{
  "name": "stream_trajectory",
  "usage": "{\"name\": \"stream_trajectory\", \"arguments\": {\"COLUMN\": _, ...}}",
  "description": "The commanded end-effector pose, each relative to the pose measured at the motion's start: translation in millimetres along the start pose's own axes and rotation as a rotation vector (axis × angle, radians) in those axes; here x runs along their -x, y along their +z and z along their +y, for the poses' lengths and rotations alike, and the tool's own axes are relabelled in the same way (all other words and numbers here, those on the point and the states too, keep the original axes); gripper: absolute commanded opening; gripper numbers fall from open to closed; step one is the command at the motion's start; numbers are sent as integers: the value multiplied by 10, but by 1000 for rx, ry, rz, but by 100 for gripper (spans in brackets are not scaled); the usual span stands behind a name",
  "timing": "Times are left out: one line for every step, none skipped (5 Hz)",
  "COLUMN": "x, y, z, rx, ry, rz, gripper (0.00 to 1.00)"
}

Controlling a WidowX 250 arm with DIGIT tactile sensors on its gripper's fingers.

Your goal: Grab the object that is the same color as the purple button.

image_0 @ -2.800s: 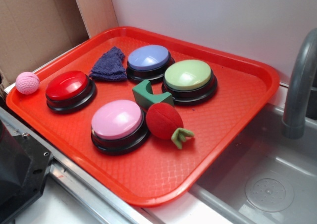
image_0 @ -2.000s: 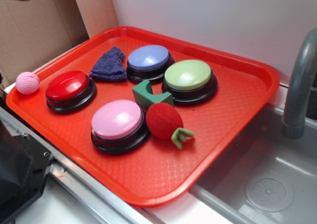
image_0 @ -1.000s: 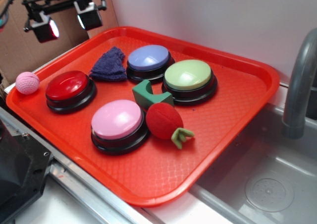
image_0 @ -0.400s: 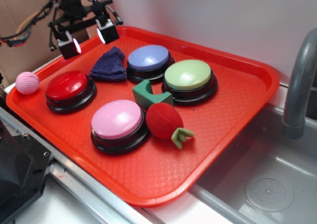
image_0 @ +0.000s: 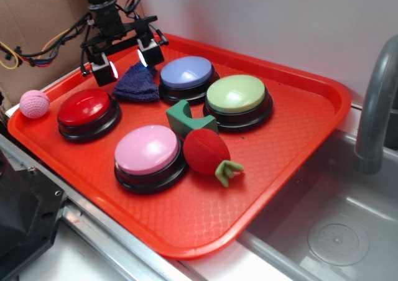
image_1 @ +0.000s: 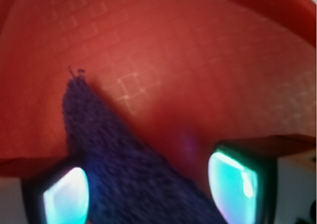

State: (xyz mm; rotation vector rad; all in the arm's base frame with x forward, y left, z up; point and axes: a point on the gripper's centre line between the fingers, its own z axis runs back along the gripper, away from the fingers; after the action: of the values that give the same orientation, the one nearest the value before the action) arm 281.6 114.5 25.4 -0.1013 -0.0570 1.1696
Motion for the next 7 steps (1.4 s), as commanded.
{"name": "stream_trajectory", "arguments": {"x": 1, "y": 29, "z": -128, "rx": 47, "ry": -45, "rz": -23, "gripper": 100}}
{"name": "stream_trajectory", "arguments": {"x": 30, "y": -17, "z": -152, "rx": 38, "ry": -56, "rz": -13, "gripper": 100}}
{"name": "stream_trajectory", "arguments": {"x": 41, "y": -33, "z": -139, "rx": 11, "ry": -42, "rz": -33, "gripper": 45}}
{"name": "stream_trajectory", "arguments": {"x": 39, "y": -2, "z": -137, "rx": 17, "ry": -38, "rz": -45, "gripper": 13}}
{"name": "stream_trajectory", "arguments": {"x": 40, "y": -6, "z": -114, "rx": 10, "ry": -40, "rz": -45, "gripper": 8}}
{"name": "stream_trajectory", "arguments": {"x": 21, "y": 7, "z": -80, "rx": -2, "ry": -64, "rz": -47, "gripper": 0}}
{"name": "stream_trajectory", "arguments": {"x": 17, "y": 89, "z": -61, "rx": -4, "ry": -84, "rz": -67, "gripper": 0}}
